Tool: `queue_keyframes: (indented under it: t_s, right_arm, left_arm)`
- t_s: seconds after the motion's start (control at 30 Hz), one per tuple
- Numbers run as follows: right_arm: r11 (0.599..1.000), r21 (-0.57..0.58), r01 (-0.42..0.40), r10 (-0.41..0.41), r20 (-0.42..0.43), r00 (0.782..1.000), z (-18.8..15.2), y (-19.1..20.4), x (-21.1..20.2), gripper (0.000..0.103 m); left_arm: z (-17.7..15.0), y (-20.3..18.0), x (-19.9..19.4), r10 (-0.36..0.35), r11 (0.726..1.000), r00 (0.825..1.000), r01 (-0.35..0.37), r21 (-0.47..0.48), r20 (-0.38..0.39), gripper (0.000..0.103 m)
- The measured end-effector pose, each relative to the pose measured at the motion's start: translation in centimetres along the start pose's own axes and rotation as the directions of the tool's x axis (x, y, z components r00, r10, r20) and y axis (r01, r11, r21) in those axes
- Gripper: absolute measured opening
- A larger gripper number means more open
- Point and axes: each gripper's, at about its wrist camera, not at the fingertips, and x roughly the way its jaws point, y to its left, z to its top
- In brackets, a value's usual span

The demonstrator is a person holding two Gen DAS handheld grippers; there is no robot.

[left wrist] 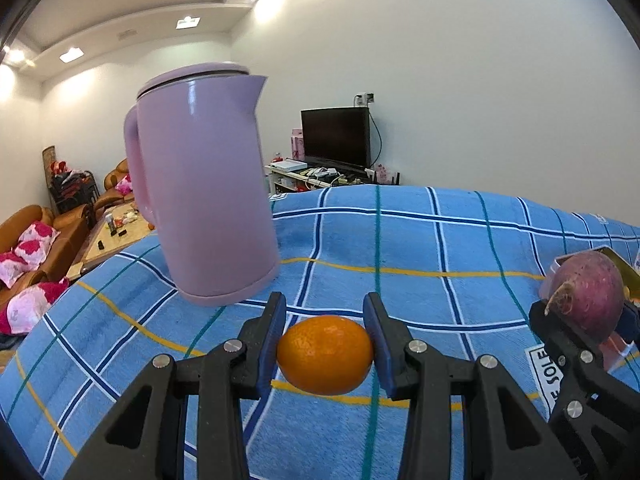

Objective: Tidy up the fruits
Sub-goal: 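Lift both held fruits and carry them over the pink tin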

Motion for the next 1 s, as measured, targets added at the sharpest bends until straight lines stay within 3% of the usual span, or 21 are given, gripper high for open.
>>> queue_keyframes:
  t_s: [1.0]
  right_arm:
    - [0.999,0.003,0.042,-0.042,0.029,0.999,-1.8,-7.0,-3.8,0.053]
  left_arm:
    - [-1.1,-7.9,-2.4,-0.092,0.994,0.995,0.094,0.058,-0.026,0.042]
